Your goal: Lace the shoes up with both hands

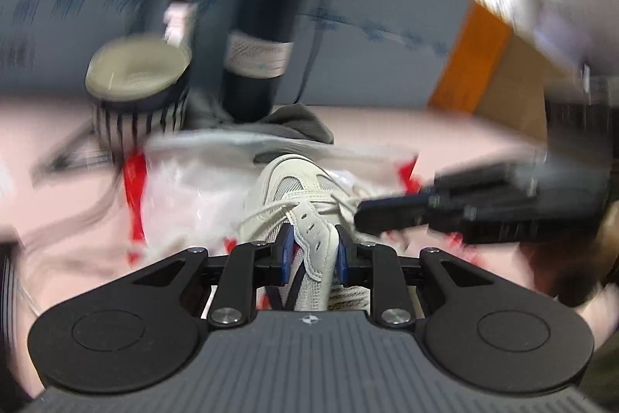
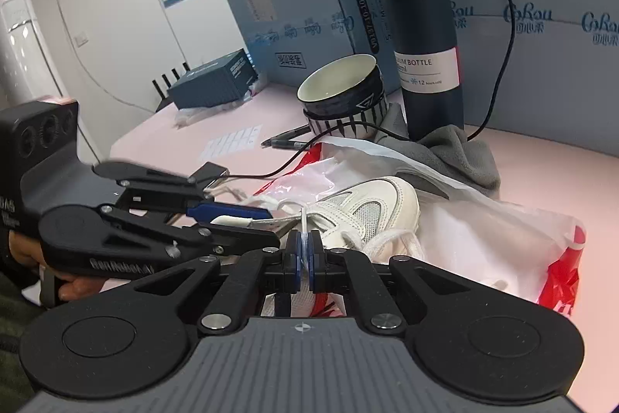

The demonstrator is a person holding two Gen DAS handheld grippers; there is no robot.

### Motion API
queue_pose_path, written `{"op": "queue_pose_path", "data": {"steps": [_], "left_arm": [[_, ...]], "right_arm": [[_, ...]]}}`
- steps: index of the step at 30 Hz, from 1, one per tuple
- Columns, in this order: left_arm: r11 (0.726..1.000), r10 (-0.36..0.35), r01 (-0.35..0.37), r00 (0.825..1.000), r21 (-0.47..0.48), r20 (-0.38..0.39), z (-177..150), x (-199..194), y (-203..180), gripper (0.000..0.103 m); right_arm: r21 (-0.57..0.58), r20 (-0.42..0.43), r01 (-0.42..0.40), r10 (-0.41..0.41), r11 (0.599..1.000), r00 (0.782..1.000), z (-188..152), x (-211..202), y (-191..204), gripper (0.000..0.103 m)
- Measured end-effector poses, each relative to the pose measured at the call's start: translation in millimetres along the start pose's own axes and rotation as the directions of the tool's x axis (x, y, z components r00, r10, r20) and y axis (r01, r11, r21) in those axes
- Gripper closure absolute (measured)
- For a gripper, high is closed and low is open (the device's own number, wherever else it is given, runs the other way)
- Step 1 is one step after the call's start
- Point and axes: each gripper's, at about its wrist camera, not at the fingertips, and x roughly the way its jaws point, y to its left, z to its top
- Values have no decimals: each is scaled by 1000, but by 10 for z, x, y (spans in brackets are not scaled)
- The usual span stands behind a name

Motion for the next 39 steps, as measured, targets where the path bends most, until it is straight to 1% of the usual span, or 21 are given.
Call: {"op": "queue_pose_path", "data": {"steps": [1, 3, 5, 7, 9, 11, 14, 20, 22, 23, 26, 27, 29, 39], "left_arm": [[996, -32, 32, 999, -87, 6, 3, -6, 106, 84], [967, -88, 89, 996, -238, 19, -29, -1, 284, 84], [922, -132, 137, 991, -363, 38, -76, 17, 434, 84], [876, -162, 171, 985, -452, 58, -123, 37, 538, 84], [822, -189, 202, 979, -533, 78, -174, 59, 633, 84], [762, -213, 229, 972, -606, 99, -230, 81, 719, 84], [715, -230, 246, 967, -655, 112, -275, 103, 770, 84], [585, -256, 272, 956, -764, 145, -388, 145, 897, 83], [558, -261, 276, 954, -782, 150, -411, 155, 916, 83], [547, -262, 277, 953, -790, 152, -420, 159, 923, 83], [526, -265, 279, 952, -803, 157, -431, 163, 929, 83], [524, -265, 279, 951, -805, 157, -431, 166, 929, 83], [520, -266, 279, 951, -807, 157, -432, 171, 929, 83], [522, -268, 276, 951, -807, 152, -430, 157, 937, 83]], "right_arm": [[4, 1, -2, 2, 1000, 1000, 2, 17, -2, 99], [11, 4, -5, 5, 1000, 1000, 5, 51, -7, 98], [13, 3, -8, 8, 1000, 1000, 7, 81, -9, 98], [13, 1, -10, 10, 1000, 1000, 8, 103, -6, 98], [12, -1, -12, 12, 1000, 1000, 8, 114, -5, 98], [12, -3, -12, 12, 1000, 1000, 6, 116, -2, 98], [7, -5, -8, 8, 1000, 1000, -1, 120, 9, 98], [-23, -16, 2, -2, 1000, 1000, 7, 134, 41, 98], [-37, -21, 6, -6, 999, 1000, 10, 140, 57, 98], [-49, -25, 9, -10, 999, 1000, 14, 144, 69, 98], [-77, -39, 13, -16, 997, 999, 28, 159, 91, 98], [-85, -42, 14, -17, 996, 999, 32, 163, 97, 98], [-102, -50, 14, -19, 995, 999, 43, 173, 110, 98], [-208, -90, 1, -20, 978, 996, 77, 245, 199, 97]]}}
